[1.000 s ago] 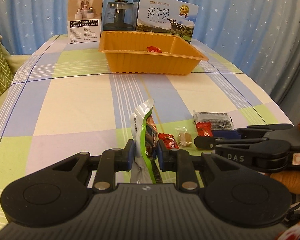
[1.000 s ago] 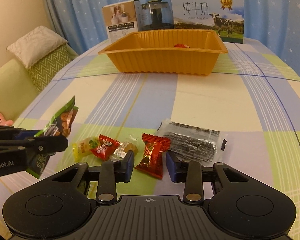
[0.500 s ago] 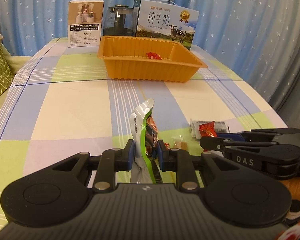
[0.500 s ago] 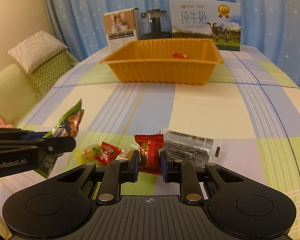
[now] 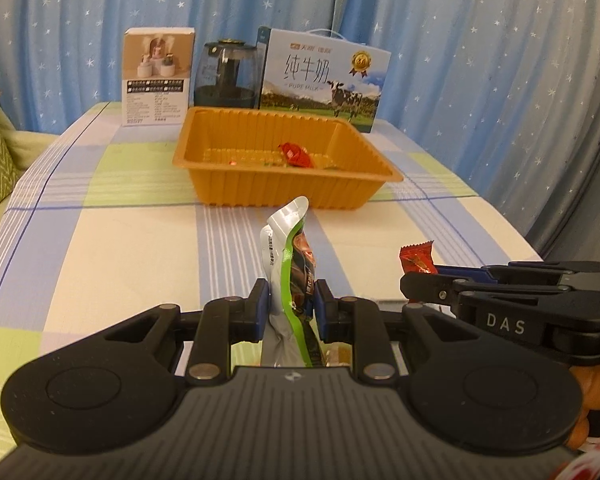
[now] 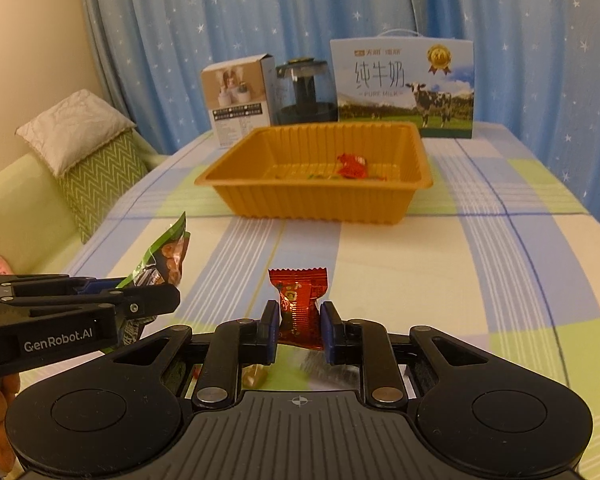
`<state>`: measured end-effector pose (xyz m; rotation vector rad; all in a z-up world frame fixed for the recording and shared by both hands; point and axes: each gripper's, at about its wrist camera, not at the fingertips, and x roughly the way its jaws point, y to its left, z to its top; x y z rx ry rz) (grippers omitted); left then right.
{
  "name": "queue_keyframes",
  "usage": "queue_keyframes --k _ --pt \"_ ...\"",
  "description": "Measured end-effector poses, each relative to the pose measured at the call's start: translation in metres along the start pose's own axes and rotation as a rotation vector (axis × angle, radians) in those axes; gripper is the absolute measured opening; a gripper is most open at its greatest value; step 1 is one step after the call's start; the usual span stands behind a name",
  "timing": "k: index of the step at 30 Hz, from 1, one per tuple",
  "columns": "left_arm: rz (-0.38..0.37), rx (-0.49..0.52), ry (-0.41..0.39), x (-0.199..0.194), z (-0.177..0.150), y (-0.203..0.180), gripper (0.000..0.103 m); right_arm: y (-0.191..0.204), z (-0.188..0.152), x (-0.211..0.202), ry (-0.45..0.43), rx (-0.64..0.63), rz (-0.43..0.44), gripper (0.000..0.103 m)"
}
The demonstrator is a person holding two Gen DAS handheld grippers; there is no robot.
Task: Organize snacks
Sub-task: 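Carry the pouch and red candy into the orange tray with both grippers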
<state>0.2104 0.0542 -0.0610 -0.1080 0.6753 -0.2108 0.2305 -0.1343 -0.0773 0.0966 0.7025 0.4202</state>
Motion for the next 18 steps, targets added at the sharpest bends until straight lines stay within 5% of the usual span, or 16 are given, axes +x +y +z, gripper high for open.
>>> queue_keyframes --k 18 --pt "-0.02 -0.033 -0.095 0.032 0.061 0.004 0.021 -0.024 0.065 0.022 -0.07 0.013 -0.018 0.022"
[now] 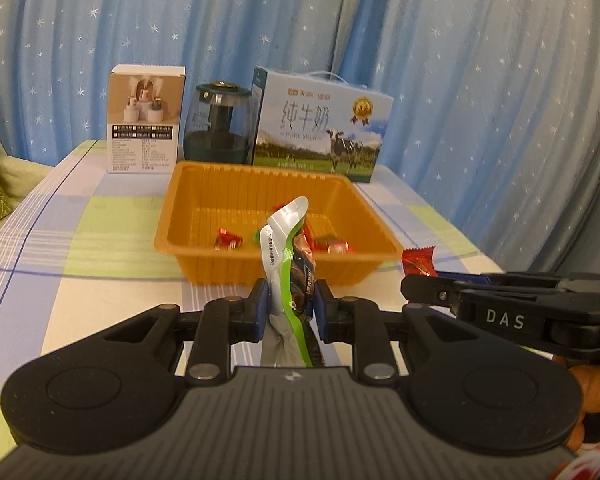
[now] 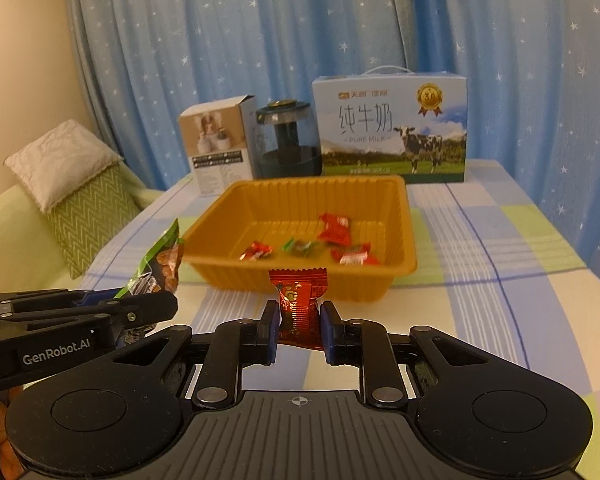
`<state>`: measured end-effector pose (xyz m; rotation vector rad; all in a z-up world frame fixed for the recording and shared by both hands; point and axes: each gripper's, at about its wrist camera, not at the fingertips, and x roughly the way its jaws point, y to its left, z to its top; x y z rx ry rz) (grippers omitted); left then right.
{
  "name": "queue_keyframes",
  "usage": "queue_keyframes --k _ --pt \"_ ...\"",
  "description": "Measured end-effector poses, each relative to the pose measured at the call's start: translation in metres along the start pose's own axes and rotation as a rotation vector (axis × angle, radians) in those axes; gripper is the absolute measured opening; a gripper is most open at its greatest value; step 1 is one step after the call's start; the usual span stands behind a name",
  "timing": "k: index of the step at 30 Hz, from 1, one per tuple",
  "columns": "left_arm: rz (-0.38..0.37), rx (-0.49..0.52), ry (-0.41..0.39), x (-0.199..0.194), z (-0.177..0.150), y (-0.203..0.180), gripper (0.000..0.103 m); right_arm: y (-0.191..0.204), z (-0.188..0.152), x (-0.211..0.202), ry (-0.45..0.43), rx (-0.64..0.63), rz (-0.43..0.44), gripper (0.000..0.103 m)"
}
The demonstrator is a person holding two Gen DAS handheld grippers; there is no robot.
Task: Organize snacks
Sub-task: 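Carry the pouch and red candy into the orange tray with both grippers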
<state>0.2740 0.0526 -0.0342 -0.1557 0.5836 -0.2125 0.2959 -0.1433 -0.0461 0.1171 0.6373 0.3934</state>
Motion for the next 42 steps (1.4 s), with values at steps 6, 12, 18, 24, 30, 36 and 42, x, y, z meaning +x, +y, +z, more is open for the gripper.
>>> queue_keyframes --k 6,12,18,24,30,36,42 --pt "0.001 -0.026 -0.028 0.022 0.023 0.005 0.021 -0.012 0.023 0.021 -0.015 0.021 -0.007 0.022" --pt "0.0 -0.051 -0.047 0.045 0.044 0.013 0.021 -0.025 0.042 0.045 -0.019 0.045 -0.009 0.022" --pt "-0.013 -0.086 -0.047 0.07 0.059 0.023 0.021 -0.037 0.056 0.07 -0.02 0.067 -0.012 0.022" --pt "-0.014 -0.104 -0.037 0.095 0.066 0.031 0.022 -0.042 0.061 0.096 0.001 0.1 -0.003 0.022" --pt "0.004 -0.129 -0.017 0.112 0.067 0.044 0.022 -0.047 0.062 0.114 0.016 0.113 -0.002 0.022" --pt "0.009 -0.168 -0.028 0.122 0.07 0.054 0.023 -0.05 0.062 0.121 0.026 0.128 -0.004 0.022" --pt "0.035 -0.198 -0.034 0.121 0.068 0.064 0.033 -0.049 0.061 0.123 0.031 0.13 -0.002 0.022"
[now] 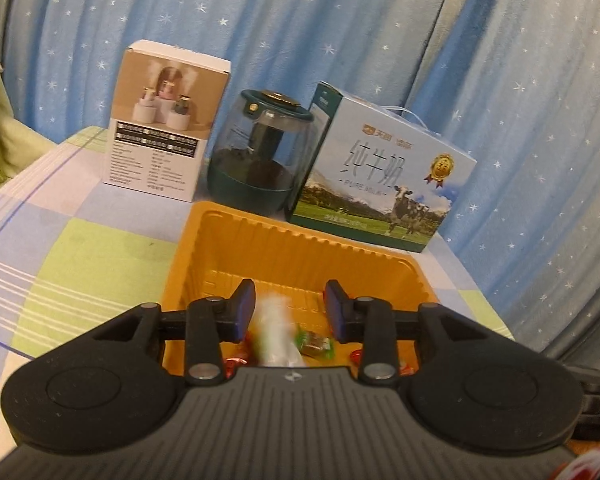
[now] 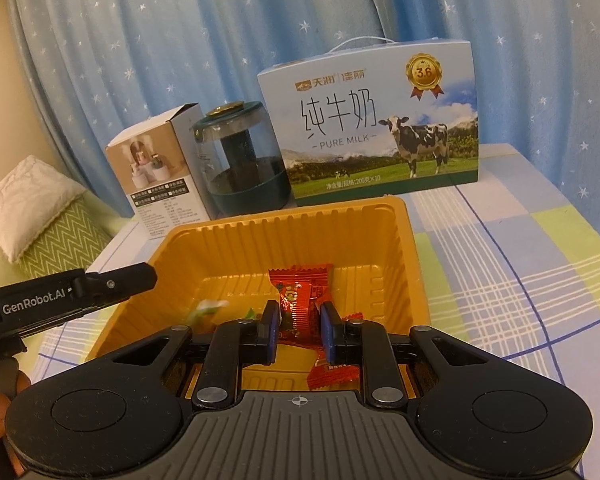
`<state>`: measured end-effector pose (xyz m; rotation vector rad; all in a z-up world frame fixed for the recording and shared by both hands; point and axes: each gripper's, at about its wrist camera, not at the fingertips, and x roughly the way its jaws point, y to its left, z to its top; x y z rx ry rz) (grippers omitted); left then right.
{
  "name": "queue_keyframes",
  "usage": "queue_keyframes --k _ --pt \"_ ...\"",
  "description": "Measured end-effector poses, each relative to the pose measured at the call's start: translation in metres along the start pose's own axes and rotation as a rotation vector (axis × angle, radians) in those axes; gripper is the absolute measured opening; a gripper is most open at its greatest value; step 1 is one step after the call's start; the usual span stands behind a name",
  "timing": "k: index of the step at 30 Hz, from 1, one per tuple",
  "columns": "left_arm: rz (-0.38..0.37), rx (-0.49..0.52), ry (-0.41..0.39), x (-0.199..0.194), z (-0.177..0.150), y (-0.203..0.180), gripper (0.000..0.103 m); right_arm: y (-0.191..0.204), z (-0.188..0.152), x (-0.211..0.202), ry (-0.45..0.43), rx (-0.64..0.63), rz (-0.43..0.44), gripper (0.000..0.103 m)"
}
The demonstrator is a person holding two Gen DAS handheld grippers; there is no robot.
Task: Organize snacks
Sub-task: 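Carry the pouch and red candy into the orange tray with both grippers, then open both grippers to drop the pouch and candy, then lift away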
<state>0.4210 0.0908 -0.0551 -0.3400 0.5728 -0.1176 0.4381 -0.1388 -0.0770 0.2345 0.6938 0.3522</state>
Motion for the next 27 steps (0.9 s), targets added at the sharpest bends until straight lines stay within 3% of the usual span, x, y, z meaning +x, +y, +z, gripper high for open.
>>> queue_keyframes --k 13,15,16,17,27 --pt "0.019 -0.006 0.007 -0.011 0.0 0.011 0.037 0.005 0.001 0.002 -0.026 0.027 0.032 0.023" --pt "0.02 0.002 0.014 -0.012 -0.001 0.011 0.044 0.003 0.002 0.004 -0.026 0.045 0.04 0.039" --pt "0.022 0.004 0.016 -0.013 -0.002 0.011 0.05 0.002 0.002 0.004 -0.03 0.059 0.046 0.061" --pt "0.023 0.008 0.018 -0.013 -0.003 0.011 0.051 0.0 0.002 0.003 -0.041 0.075 0.052 0.064" --pt "0.019 0.022 0.02 -0.015 -0.004 0.01 0.051 -0.009 0.005 -0.003 -0.052 0.087 0.014 0.064"
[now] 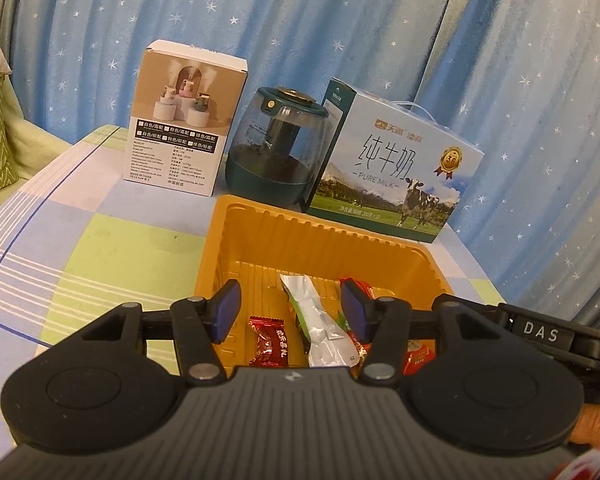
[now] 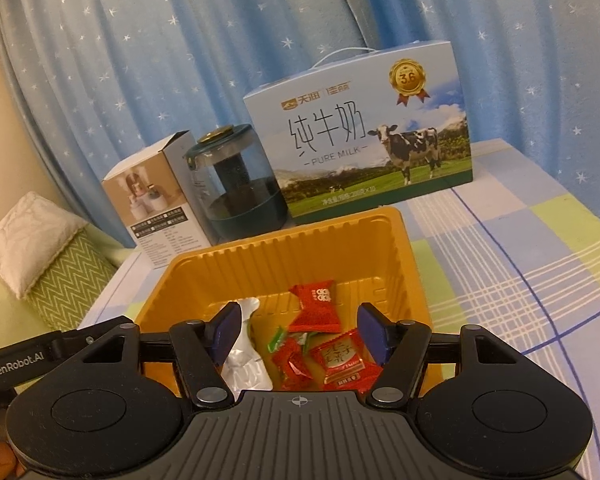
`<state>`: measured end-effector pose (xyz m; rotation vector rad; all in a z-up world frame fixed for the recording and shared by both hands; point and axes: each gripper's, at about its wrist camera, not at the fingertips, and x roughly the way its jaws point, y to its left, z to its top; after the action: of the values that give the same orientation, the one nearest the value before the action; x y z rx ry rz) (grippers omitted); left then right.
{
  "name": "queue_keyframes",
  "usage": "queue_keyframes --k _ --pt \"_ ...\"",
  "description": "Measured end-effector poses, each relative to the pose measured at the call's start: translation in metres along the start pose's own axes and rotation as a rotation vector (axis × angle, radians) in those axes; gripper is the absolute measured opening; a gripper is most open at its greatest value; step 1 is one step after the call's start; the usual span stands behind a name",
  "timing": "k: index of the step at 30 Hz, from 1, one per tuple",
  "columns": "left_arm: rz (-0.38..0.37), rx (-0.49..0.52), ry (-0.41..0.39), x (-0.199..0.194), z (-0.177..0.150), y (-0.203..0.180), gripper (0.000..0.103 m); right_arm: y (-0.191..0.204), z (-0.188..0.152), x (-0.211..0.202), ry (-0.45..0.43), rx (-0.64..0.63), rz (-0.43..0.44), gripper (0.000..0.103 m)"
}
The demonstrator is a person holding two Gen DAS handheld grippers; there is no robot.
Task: Organize snacks
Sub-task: 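Open both grippers to drop the pouch and candy, then lift away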
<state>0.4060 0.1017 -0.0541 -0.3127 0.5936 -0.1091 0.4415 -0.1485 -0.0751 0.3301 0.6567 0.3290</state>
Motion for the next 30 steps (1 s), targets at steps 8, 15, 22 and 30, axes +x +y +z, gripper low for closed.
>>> queue_keyframes --k 8,15,22,30 --pt "-0.001 0.032 0.005 -0.002 -0.003 -0.007 0.053 0.0 0.0 -0.004 -0.004 -0.02 -0.007 0.064" --pt "0.0 0.058 -0.001 -0.009 -0.009 -0.015 0.057 -0.001 -0.002 -0.013 -0.013 -0.048 -0.023 0.064" --pt "-0.01 0.093 -0.007 -0.025 -0.02 -0.027 0.057 0.0 -0.01 -0.029 -0.027 -0.114 -0.048 0.064" --pt "0.001 0.141 0.011 -0.046 -0.043 -0.033 0.057 -0.003 -0.024 -0.059 -0.028 -0.15 -0.042 0.064"
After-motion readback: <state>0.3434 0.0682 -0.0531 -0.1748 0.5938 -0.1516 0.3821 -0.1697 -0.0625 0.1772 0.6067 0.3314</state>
